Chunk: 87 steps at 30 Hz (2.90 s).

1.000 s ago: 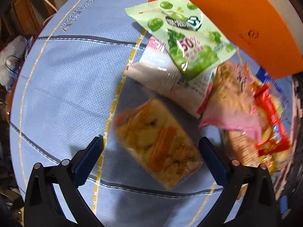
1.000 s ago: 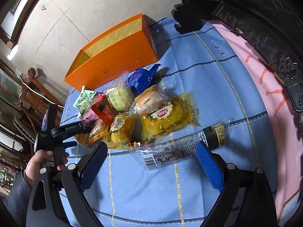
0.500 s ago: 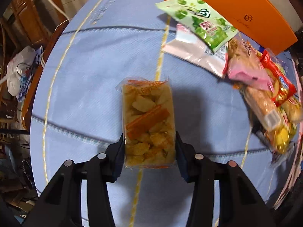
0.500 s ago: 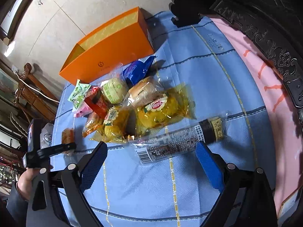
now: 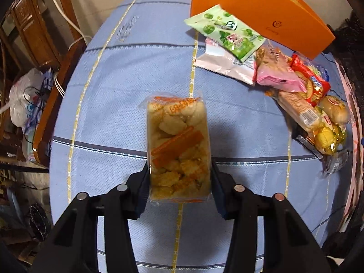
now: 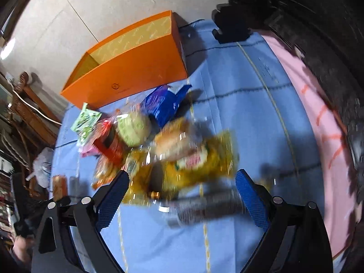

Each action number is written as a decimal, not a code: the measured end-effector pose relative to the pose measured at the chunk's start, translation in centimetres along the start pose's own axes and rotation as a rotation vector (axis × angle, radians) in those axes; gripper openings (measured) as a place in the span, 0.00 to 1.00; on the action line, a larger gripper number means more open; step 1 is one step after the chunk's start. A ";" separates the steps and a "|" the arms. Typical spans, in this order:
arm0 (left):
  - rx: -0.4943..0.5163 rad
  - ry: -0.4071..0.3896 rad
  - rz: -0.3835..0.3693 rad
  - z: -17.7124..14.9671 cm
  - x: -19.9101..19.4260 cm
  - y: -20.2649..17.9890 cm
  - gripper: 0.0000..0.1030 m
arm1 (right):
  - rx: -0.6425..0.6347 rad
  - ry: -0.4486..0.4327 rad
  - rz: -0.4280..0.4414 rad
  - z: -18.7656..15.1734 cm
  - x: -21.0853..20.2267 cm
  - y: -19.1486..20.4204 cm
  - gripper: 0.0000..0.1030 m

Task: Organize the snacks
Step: 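Grasp the bread roll pack with the right tool while the left tool holds the cracker box, then lower both snacks into the orange box and open both tools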

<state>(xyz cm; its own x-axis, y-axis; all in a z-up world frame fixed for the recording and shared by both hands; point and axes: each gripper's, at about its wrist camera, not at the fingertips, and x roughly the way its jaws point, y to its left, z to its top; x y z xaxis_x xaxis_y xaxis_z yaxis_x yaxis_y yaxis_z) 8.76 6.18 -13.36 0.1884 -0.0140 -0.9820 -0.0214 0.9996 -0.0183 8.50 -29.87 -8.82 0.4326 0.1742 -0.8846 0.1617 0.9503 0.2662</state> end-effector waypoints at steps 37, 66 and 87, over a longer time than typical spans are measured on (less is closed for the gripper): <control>0.008 0.007 -0.042 1.4 0.5 0.2 0.45 | -0.082 0.015 0.024 0.3 1.4 0.7 0.57; 0.150 -0.280 -0.159 9.0 -12.7 -7.7 0.45 | -0.176 -0.216 0.144 5.9 -6.7 7.5 0.57; 0.138 -0.435 -0.071 27.6 -10.9 -12.6 0.96 | -0.168 -0.279 0.128 22.3 2.0 10.9 0.76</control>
<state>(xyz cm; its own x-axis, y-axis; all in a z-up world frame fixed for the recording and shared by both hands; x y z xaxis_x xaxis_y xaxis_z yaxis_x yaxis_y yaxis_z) 34.08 -5.60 2.81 0.5799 -0.1006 -0.8085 0.1316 0.9909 -0.0290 30.87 -24.89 0.87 0.6693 0.2391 -0.7034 -0.0476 0.9586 0.2806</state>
